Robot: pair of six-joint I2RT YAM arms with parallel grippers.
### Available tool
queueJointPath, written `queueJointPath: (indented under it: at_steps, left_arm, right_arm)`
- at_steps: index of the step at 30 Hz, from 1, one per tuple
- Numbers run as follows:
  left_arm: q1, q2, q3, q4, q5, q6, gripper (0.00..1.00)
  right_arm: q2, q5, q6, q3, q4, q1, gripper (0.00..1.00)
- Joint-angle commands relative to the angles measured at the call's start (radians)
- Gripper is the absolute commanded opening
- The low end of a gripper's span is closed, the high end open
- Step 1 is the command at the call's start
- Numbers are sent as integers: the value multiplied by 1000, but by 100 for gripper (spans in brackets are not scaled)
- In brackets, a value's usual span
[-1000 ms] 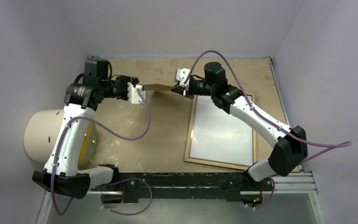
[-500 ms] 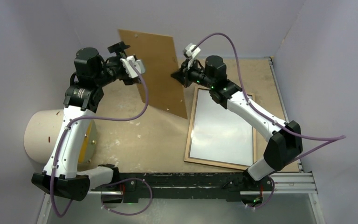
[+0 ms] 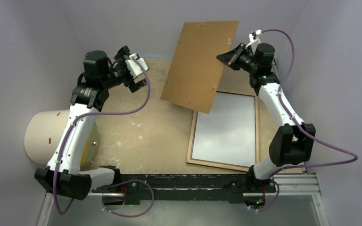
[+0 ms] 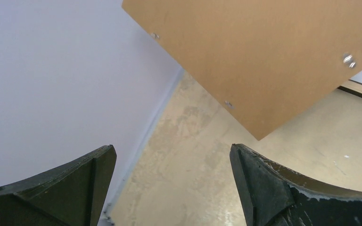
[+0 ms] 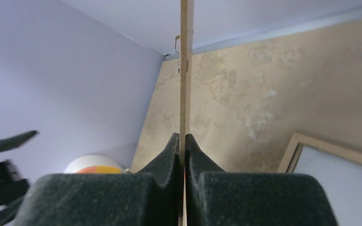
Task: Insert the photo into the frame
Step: Turn over the photo frame item at the center of the board.
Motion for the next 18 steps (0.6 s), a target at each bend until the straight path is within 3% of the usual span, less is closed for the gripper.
queueJointPath:
  at_steps: [1,6,10,18]
  left_arm:
    - [-1,24,-80,5,35,-55,98]
    - [-1,93,-147,69,65,-86,99]
    - [-11,170,-162,82,113,-90,99]
    - [-172,389,-182,245,87,-284,98]
  right_arm:
    - [-70,-294,155,84,-144,-148,0]
    - [-133,-514,46,14,-392,-317,0]
    - [-193,-330,-159,57,-694,-366,0]
    - [-258,-375,7,128,-627,-483,0]
